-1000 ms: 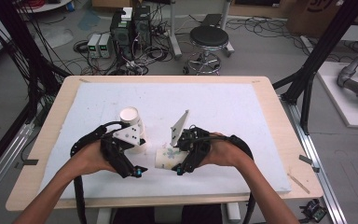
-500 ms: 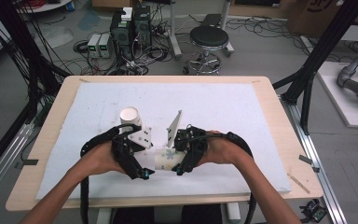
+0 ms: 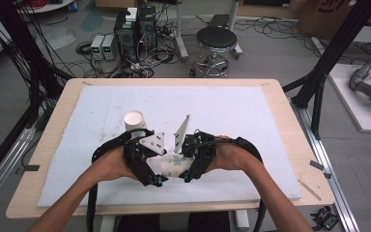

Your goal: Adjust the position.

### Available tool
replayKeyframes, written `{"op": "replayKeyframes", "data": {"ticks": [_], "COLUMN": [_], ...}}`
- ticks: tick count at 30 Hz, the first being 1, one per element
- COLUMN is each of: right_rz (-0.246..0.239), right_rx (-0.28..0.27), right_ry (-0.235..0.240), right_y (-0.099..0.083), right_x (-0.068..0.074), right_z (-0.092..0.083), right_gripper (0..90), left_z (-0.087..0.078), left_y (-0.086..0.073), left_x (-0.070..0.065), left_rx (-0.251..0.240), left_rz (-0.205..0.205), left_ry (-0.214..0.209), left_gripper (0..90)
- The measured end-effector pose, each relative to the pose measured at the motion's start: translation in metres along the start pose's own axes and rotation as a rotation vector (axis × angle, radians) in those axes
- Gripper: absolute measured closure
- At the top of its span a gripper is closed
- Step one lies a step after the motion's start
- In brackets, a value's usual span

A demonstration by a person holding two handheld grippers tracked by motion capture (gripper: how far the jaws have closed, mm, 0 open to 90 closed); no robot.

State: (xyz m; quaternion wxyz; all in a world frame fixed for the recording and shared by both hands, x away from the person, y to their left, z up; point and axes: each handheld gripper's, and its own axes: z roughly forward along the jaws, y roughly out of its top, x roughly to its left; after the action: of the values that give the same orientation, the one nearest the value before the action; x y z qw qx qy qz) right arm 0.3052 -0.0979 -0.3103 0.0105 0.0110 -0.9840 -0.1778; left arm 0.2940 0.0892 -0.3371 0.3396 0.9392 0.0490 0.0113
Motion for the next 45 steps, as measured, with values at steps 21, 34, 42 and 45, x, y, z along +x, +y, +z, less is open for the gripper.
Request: {"op": "replayKeyframes", "data": {"ticks": [21, 34, 42, 45], "right_rz": [0.002, 0.011, 0.012, 0.036], "right_rx": [-0.006, -0.097, -0.2, -0.262], "right_ry": [0.015, 0.006, -0.02, -0.031], "right_y": [0.0, -0.003, -0.008, -0.015], "right_x": [-0.002, -0.003, -0.005, -0.005], "right_z": [0.003, -0.002, -0.013, -0.021], "right_gripper": [35.3, 14.8, 14.3, 14.4], "left_z": [0.002, 0.001, -0.002, -0.007], "left_y": [-0.004, -0.008, -0.022, -0.031], "left_x": [0.001, 0.001, 0.003, 0.003], "left_rx": [-0.05, -0.059, -0.146, -0.207], "left_rz": [0.0, -0.009, -0.022, -0.038], "left_ry": [-0.045, -0.031, -0.027, -0.024], "left_gripper": [37.3, 37.3, 37.2, 37.2]}}
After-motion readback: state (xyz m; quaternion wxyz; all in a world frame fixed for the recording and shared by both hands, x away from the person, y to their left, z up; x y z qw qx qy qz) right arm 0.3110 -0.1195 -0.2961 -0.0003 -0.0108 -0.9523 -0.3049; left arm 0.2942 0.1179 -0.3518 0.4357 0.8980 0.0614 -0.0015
